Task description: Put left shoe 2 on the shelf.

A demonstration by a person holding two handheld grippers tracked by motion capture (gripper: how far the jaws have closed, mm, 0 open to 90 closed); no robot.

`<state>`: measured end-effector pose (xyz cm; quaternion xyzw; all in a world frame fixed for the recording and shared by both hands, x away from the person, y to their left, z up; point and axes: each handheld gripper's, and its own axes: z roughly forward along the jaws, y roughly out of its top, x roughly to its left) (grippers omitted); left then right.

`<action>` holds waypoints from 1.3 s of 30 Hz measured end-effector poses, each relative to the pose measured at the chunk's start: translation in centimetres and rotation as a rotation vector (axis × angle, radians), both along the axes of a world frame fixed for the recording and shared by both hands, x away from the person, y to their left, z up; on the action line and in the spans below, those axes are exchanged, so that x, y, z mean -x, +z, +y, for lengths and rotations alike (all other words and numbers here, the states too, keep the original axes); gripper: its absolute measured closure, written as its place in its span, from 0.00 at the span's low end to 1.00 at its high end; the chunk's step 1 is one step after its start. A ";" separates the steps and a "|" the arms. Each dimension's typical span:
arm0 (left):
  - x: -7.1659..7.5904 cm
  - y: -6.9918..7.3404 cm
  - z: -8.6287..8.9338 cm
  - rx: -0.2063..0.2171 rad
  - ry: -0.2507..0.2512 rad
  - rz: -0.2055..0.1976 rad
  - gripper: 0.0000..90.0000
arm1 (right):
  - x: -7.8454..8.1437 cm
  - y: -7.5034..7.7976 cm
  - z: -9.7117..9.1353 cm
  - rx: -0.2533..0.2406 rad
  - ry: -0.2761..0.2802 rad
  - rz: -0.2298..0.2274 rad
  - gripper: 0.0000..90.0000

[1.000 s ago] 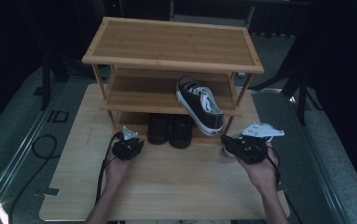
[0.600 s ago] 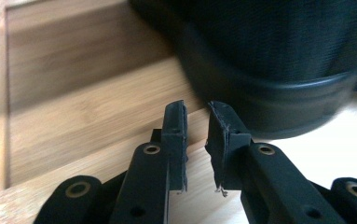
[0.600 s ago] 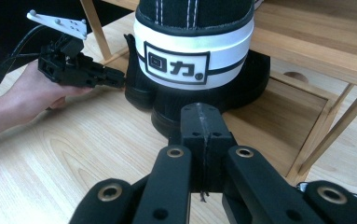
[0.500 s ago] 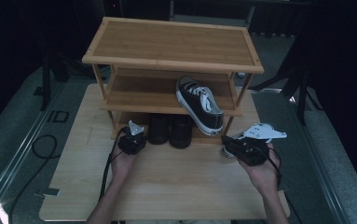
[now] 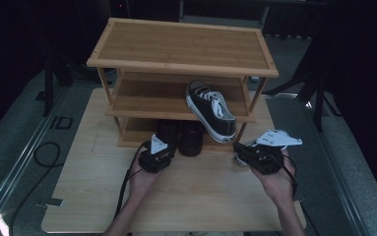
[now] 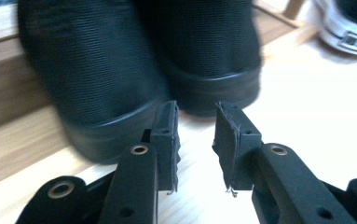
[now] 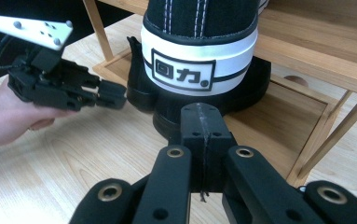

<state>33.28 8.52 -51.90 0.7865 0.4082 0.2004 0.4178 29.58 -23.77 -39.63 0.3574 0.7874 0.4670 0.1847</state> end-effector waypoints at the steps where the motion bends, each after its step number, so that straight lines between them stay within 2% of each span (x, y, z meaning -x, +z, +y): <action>1: 0.0 0.0 -0.4 0.006 -0.011 0.001 0.77 | 0.0 0.0 0.0 0.000 0.000 0.000 1.00; 9: 0.3 -0.2 -4.5 0.028 -0.086 -0.005 0.74 | 0.2 0.2 0.0 -0.004 0.002 -0.005 1.00; 15: 0.1 -0.6 -7.4 0.023 -0.115 -0.010 0.75 | 0.4 0.4 -0.3 -0.006 -0.001 -0.011 1.00; 17: -0.2 -0.9 -8.1 0.006 -0.123 -0.009 0.75 | 0.4 0.4 -0.4 -0.008 -0.002 -0.013 1.00; 25: -1.3 -1.9 -10.6 0.001 -0.118 -0.005 0.76 | 0.4 0.4 -0.3 -0.012 0.004 -0.014 1.00; 31: -1.9 -2.8 -12.6 -0.016 -0.108 -0.026 0.76 | 0.3 0.3 0.0 -0.013 0.011 -0.013 1.00; 32: -2.0 -2.9 -12.7 -0.046 -0.121 -0.023 0.76 | 0.3 0.4 0.0 -0.014 0.010 -0.013 1.00; 39: -2.9 -3.8 -14.2 -0.077 -0.095 -0.039 0.80 | 0.4 0.4 -0.1 -0.017 0.011 -0.017 1.00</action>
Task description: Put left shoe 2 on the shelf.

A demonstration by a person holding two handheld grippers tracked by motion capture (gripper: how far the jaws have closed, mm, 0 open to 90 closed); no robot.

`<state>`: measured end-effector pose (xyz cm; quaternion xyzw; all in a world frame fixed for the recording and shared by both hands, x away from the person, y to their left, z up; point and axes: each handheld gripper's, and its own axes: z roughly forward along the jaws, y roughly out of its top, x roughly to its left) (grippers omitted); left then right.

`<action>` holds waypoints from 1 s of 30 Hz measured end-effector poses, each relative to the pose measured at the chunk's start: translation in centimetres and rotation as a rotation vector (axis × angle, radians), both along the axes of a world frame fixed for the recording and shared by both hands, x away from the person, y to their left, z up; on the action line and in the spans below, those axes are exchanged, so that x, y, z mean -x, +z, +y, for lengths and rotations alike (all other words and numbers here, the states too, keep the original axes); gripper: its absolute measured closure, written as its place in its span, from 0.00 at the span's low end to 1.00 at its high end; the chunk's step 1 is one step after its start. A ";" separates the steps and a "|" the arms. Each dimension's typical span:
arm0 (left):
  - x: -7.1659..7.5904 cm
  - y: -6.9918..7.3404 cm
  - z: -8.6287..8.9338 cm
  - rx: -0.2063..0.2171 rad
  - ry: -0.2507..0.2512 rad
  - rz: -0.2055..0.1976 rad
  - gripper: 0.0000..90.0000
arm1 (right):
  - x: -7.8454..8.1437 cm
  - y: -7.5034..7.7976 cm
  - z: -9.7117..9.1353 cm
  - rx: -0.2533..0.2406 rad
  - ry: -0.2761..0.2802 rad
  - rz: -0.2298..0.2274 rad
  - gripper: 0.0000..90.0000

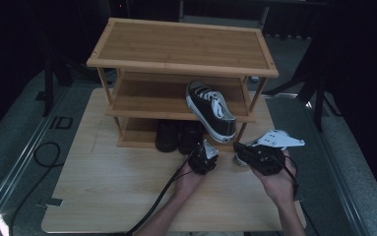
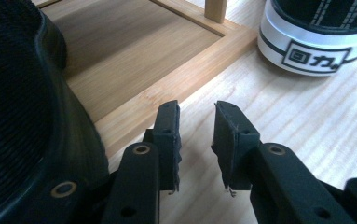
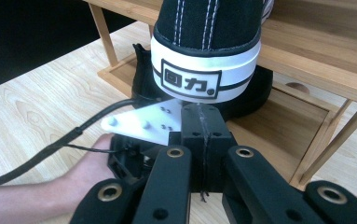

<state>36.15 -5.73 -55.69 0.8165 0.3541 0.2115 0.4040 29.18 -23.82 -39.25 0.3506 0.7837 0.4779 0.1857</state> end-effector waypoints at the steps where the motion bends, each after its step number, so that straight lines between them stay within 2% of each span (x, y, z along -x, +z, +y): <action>1: -0.1 0.0 -0.2 -0.003 0.007 0.002 0.81 | 0.0 0.0 0.0 0.000 0.001 -0.001 1.00; 9: -1.3 0.0 -1.2 -0.028 0.046 -0.008 0.90 | 0.0 0.0 0.3 -0.002 0.014 -0.002 1.00; 13: -1.9 0.1 -1.3 -0.051 0.054 0.022 0.95 | 0.1 0.1 0.5 -0.003 0.016 -0.006 1.00; 14: -2.0 0.0 -1.6 -0.033 0.067 0.024 0.95 | 0.0 0.1 0.5 -0.003 0.017 -0.009 1.00; 19: -2.6 -0.2 -2.0 -0.006 0.087 0.052 0.97 | -0.1 0.0 0.7 -0.004 0.021 -0.010 1.00; 20: -2.7 0.0 -1.9 -0.033 0.074 0.059 0.97 | -0.1 0.0 0.8 -0.003 0.021 -0.010 1.00; 21: -2.7 -0.2 -2.2 0.007 0.081 0.055 0.98 | -0.2 0.0 0.8 -0.004 0.024 -0.010 1.00; 25: -2.7 0.0 -2.7 -0.025 0.074 0.051 0.97 | -0.2 0.0 1.1 -0.003 0.031 -0.010 1.00; 30: -2.8 0.0 -3.0 -0.004 0.077 0.049 0.96 | -0.2 -0.1 1.2 -0.009 0.034 -0.010 1.00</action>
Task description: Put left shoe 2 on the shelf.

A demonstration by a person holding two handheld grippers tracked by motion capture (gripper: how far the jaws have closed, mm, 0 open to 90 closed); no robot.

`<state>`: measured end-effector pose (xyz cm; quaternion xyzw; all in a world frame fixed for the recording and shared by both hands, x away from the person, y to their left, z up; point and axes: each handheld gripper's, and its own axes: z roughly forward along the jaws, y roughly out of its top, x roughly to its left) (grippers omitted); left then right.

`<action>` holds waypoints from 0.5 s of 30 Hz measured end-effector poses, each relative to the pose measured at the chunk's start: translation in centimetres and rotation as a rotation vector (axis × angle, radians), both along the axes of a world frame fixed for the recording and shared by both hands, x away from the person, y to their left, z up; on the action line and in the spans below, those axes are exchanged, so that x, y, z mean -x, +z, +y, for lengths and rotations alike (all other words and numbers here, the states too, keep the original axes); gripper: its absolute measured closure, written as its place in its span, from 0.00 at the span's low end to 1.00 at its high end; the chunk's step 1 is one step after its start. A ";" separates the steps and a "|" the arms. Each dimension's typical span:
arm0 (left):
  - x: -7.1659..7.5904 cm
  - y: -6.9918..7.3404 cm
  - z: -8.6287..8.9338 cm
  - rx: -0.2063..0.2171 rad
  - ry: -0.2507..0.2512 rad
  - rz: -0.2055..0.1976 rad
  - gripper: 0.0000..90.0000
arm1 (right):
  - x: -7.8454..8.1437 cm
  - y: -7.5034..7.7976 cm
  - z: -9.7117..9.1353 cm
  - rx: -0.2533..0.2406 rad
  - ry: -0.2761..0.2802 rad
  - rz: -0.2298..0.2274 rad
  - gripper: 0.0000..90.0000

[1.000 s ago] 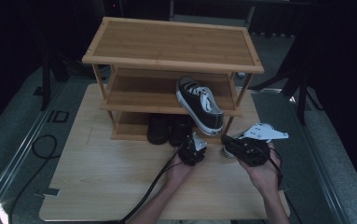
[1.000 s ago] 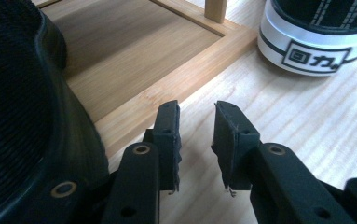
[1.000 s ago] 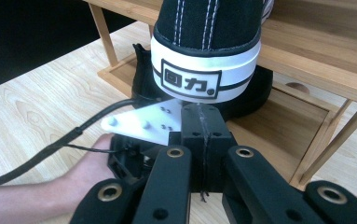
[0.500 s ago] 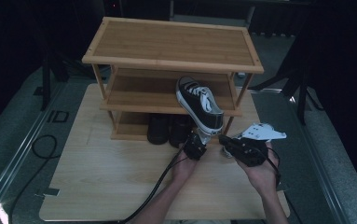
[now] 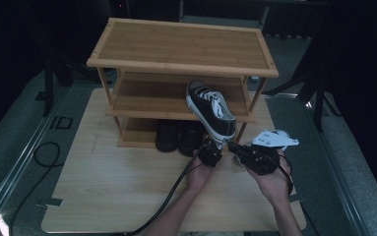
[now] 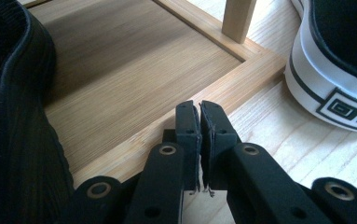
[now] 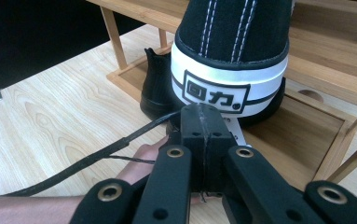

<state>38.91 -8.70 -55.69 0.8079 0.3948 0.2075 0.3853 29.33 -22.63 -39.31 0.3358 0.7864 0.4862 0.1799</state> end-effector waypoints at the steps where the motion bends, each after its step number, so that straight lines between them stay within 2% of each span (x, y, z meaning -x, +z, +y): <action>1: 0.0 0.0 0.0 -0.002 -0.002 -0.002 0.96 | 0.0 0.0 0.0 0.000 0.000 0.001 1.00; 2: 0.0 0.1 0.0 -0.005 -0.007 -0.005 0.95 | 0.0 0.0 0.0 0.000 0.000 0.000 1.00; 6: -0.2 0.0 -0.2 0.029 0.022 -0.013 0.93 | 0.0 0.0 -0.1 -0.002 -0.001 0.002 1.00; 7: -0.3 0.1 -0.2 0.014 0.025 -0.004 0.93 | 0.0 -0.1 -0.1 -0.003 -0.001 0.002 1.00; 9: -0.5 0.1 -0.3 0.030 0.029 0.001 0.93 | 0.0 -0.1 -0.1 -0.004 -0.002 0.001 1.00; 15: -1.1 0.2 -0.8 0.034 0.052 0.015 0.91 | 0.0 -0.2 0.0 -0.003 0.002 -0.003 1.00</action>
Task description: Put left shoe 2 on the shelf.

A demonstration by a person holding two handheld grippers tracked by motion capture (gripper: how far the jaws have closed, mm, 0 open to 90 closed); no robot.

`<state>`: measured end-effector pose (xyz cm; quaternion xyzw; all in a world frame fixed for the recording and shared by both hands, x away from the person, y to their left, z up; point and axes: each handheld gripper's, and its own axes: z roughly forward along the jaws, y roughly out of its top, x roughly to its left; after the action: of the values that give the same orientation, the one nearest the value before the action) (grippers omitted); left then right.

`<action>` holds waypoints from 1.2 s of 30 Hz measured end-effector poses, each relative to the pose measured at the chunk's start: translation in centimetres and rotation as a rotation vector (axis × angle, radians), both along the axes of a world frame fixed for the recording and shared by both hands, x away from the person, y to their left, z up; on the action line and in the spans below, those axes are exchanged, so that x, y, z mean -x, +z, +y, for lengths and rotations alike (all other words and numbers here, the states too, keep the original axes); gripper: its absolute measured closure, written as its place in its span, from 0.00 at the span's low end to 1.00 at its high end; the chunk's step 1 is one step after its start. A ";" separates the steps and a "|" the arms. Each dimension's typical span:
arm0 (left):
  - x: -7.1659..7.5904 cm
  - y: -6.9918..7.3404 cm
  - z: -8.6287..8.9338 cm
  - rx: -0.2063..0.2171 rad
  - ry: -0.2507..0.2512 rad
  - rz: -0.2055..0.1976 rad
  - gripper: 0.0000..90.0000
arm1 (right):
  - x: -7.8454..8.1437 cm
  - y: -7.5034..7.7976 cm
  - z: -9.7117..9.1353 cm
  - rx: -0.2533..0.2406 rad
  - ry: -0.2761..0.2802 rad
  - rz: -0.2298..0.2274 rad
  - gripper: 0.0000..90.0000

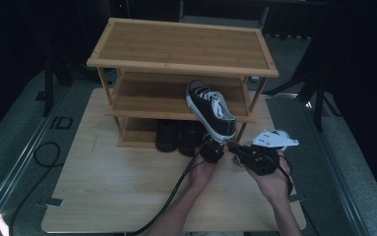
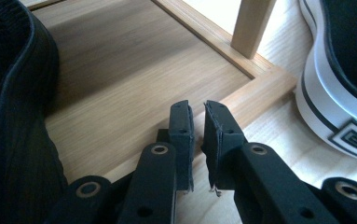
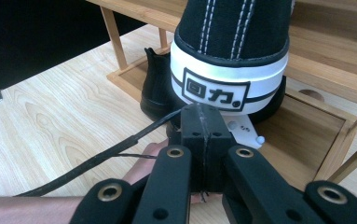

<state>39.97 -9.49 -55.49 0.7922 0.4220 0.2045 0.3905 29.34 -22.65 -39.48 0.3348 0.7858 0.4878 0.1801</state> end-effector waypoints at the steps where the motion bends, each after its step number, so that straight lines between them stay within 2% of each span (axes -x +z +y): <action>1: -0.1 0.0 0.0 -0.003 0.002 -0.002 0.90 | 0.0 0.0 0.0 0.000 0.002 0.001 1.00; 3: -0.4 0.0 0.0 0.006 -0.011 -0.003 0.90 | 0.0 0.1 0.1 -0.001 0.002 0.001 1.00; 9: -0.9 -0.1 -0.1 0.021 0.006 -0.004 0.90 | -0.1 0.1 0.2 -0.004 0.005 0.001 1.00; 20: -1.8 -0.2 -0.2 0.001 0.050 0.002 0.90 | -0.1 0.2 0.3 0.002 0.007 -0.012 1.00; 26: -1.8 -0.3 -0.4 -0.004 0.038 0.006 0.96 | 0.3 0.7 0.2 -0.017 0.009 -0.034 1.00; 27: -1.8 -0.3 -0.5 0.016 0.044 0.021 0.97 | 0.4 0.8 0.2 -0.018 0.008 -0.036 1.00; 29: -2.0 -0.3 -0.4 0.014 0.047 0.028 0.99 | 0.3 0.9 0.2 -0.017 0.007 -0.039 1.00; 36: -1.9 -0.3 -0.6 0.004 0.049 0.024 1.00 | 0.0 0.6 0.5 -0.022 0.006 -0.039 1.00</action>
<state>41.90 -10.06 -55.83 0.7833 0.4465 0.2036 0.3817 29.38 -22.17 -38.87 0.3249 0.7779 0.5032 0.1901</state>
